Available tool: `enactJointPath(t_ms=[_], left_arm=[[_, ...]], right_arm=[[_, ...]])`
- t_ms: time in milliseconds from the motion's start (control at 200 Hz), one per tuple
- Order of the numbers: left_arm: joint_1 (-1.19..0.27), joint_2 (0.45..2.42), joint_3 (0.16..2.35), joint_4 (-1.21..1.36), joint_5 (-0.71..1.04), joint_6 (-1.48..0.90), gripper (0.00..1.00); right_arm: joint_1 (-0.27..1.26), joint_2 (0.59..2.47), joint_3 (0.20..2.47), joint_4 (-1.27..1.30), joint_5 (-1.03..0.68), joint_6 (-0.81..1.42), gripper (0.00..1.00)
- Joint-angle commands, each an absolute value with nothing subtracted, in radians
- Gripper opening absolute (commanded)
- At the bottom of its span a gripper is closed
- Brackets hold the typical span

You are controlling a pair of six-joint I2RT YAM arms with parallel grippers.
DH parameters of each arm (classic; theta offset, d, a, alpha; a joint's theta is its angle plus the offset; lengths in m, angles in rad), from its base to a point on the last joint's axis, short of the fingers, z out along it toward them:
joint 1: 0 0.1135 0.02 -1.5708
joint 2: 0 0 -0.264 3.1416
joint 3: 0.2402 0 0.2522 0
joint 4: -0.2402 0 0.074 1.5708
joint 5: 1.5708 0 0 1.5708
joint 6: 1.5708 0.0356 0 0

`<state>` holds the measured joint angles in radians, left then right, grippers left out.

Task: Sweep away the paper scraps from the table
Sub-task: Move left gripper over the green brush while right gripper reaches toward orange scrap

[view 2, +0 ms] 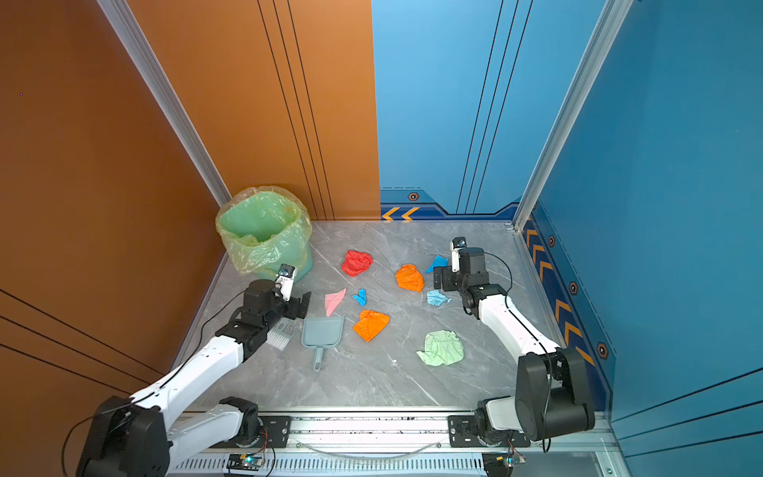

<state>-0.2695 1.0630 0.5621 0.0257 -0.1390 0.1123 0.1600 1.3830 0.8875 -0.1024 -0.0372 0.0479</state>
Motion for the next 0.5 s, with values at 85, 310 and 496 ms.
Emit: enactJointPath(t_ms=[85,310,496], left_arm=[[-0.299,0.890,0.597,-0.269,-0.342,0.064,0.98],[-0.307,0.739,0.567,-0.323,-0.381,0.014,0.98],[-0.306,0.772,0.631,-0.410,-0.405,0.051,0.98]], right_arm=[[0.173,1.405,0.916,-0.155,-0.109,0.029,1.00],[0.182,1.431,0.935,-0.181,-0.148,0.017,1.00],[0.199,1.460,0.988,-0.255,-0.147,-0.006,1.00]])
